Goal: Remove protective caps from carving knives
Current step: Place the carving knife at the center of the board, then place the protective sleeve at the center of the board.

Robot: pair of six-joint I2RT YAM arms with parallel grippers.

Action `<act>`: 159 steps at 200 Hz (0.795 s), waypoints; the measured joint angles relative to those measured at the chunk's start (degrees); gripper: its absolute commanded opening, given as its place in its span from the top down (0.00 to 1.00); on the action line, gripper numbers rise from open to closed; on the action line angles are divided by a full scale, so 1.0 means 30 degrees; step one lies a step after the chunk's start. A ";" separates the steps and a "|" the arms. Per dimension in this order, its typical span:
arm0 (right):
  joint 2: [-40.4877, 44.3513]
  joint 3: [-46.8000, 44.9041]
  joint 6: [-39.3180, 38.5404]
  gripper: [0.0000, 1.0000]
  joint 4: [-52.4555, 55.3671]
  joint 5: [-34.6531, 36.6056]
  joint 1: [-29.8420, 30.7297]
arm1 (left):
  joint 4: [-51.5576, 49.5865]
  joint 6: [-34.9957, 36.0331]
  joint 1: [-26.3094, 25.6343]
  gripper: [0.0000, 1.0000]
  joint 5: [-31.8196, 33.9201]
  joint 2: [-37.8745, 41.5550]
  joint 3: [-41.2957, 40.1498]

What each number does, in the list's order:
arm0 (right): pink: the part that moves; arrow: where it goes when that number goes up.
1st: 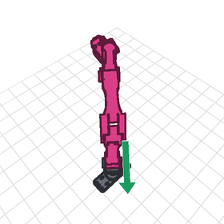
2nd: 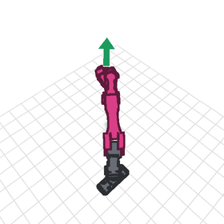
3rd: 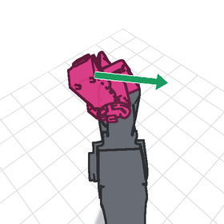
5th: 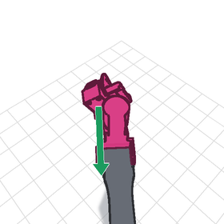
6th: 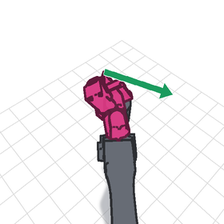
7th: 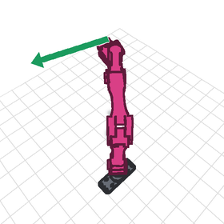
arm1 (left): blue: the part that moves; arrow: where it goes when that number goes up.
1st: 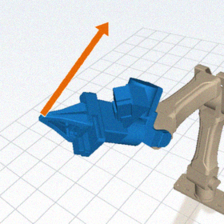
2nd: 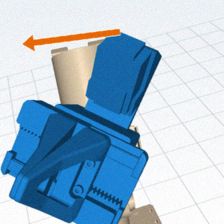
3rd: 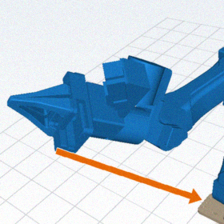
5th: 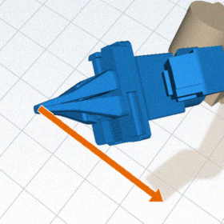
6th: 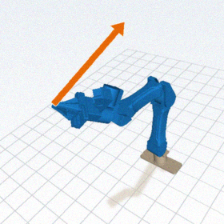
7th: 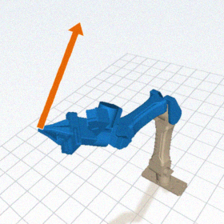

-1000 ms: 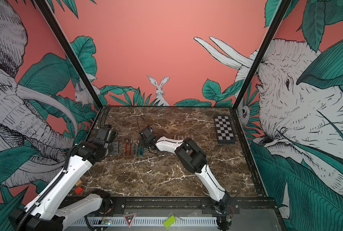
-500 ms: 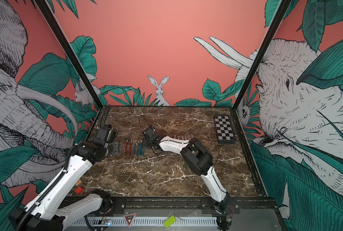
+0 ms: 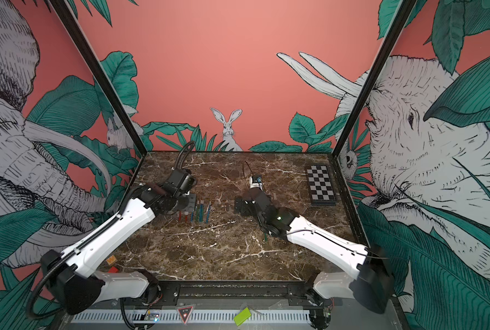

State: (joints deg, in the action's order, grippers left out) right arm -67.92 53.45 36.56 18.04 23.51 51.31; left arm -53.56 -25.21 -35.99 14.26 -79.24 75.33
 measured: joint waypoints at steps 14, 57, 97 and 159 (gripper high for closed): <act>0.1690 -0.1173 -0.0095 0.01 0.1311 0.0663 -0.0029 | -0.0015 -0.0080 -0.0291 1.00 -0.0270 -0.2120 0.1603; 0.4379 -0.3650 -0.0015 0.04 0.4226 0.0976 -0.0109 | -0.0372 0.0430 -0.0780 1.00 -0.0962 -0.8808 0.7570; 0.2878 -0.4379 -0.0015 0.15 0.5289 0.0124 -0.0131 | -0.1217 0.0947 -0.1027 1.00 -0.1479 -1.3223 1.1883; 0.0146 -0.4379 -0.0627 0.37 0.4648 -0.1195 -0.0488 | -0.2149 0.1836 -0.1151 1.00 -0.1807 -1.7515 1.6546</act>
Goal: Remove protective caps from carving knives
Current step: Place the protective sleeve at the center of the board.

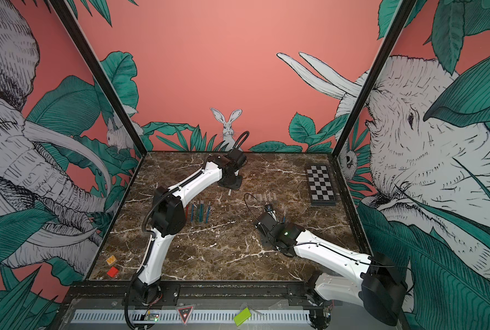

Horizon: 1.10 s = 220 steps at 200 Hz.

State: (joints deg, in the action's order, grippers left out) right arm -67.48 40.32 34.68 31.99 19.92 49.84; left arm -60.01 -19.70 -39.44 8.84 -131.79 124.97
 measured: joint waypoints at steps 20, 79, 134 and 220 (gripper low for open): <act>-0.0954 0.0000 -0.0153 0.41 -0.0678 -0.1005 -0.0554 | -0.0066 0.0087 0.0000 1.00 -0.0321 -0.0947 0.0612; -0.3177 0.0000 -0.0299 0.60 -0.2222 -0.3526 -0.1479 | -0.0153 0.0510 -0.0007 1.00 -0.1297 -0.3577 0.3432; -0.4277 0.0000 -0.0299 0.65 -0.3075 -0.4736 -0.2412 | -0.0117 0.0663 0.0000 1.00 -0.1785 -0.4983 0.5093; -0.5450 0.0000 -0.0619 0.75 -0.3803 -0.5683 -0.2892 | 0.0051 0.0386 0.0204 1.00 -0.2528 -0.6251 0.5792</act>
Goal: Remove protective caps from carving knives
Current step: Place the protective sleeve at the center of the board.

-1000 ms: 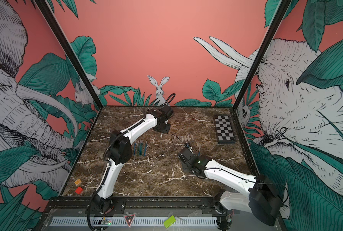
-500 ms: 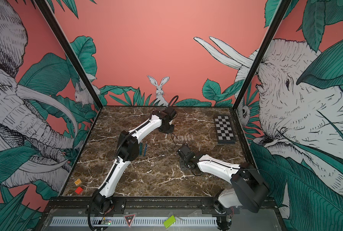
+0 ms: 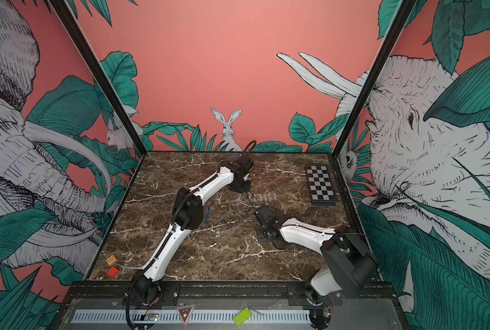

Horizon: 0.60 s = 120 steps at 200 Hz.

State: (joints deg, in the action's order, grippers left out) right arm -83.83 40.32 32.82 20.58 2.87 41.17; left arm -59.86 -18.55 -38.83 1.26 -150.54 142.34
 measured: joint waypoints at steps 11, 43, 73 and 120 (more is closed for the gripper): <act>-0.0080 0.0000 -0.0029 0.76 -0.0051 -0.0051 -0.0044 | 0.0051 -0.0058 0.0051 1.00 -0.0109 -0.0044 0.0080; -0.0255 0.0000 -0.0066 0.81 -0.0160 -0.0153 -0.0204 | 0.0138 -0.0306 0.0138 1.00 -0.0364 -0.0299 0.0430; -0.0335 0.0007 -0.0109 0.87 -0.0328 -0.0270 -0.0270 | 0.0262 -0.0554 0.0270 1.00 -0.0707 -0.0503 0.0648; -0.0517 0.0160 -0.0335 0.98 -0.0510 -0.0525 -0.0313 | 0.0488 -0.1319 0.0357 0.94 -0.1421 -0.0546 0.0678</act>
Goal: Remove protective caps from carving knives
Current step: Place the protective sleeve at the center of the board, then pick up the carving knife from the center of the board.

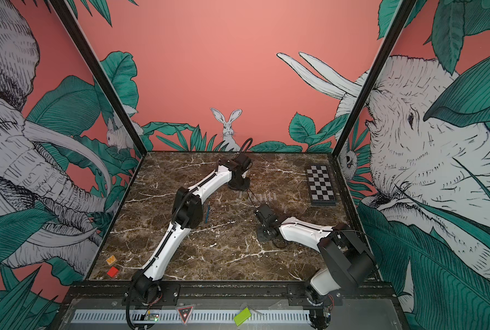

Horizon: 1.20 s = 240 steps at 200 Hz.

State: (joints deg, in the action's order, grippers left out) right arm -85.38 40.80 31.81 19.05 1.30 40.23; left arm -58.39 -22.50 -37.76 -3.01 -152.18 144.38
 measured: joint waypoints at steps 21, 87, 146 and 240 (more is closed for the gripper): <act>-0.0058 0.0058 -0.0066 1.00 -0.0080 -0.0284 -0.0007 | 0.0087 -0.0321 0.0000 0.92 -0.0284 -0.0022 0.0007; -0.0044 0.0058 -0.0131 1.00 -0.0219 -0.1253 -0.0022 | 0.0277 -0.0947 0.0029 0.84 -0.0984 -0.0066 0.0015; 0.0845 -0.0131 -0.0255 1.00 -0.0102 -0.2120 -0.0022 | 0.0386 -0.1413 0.0153 0.73 -0.1741 -0.0066 0.0022; 0.4029 -0.0233 -0.0809 1.00 0.0087 -0.3366 0.0022 | 0.2084 -0.4146 0.2390 0.31 -0.2565 0.8582 -0.8218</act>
State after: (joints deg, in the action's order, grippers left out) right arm -73.30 40.10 29.39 19.31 -8.80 40.29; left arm -52.14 -34.94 -30.59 -10.70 -126.43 119.72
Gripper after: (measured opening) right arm 0.053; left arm 0.660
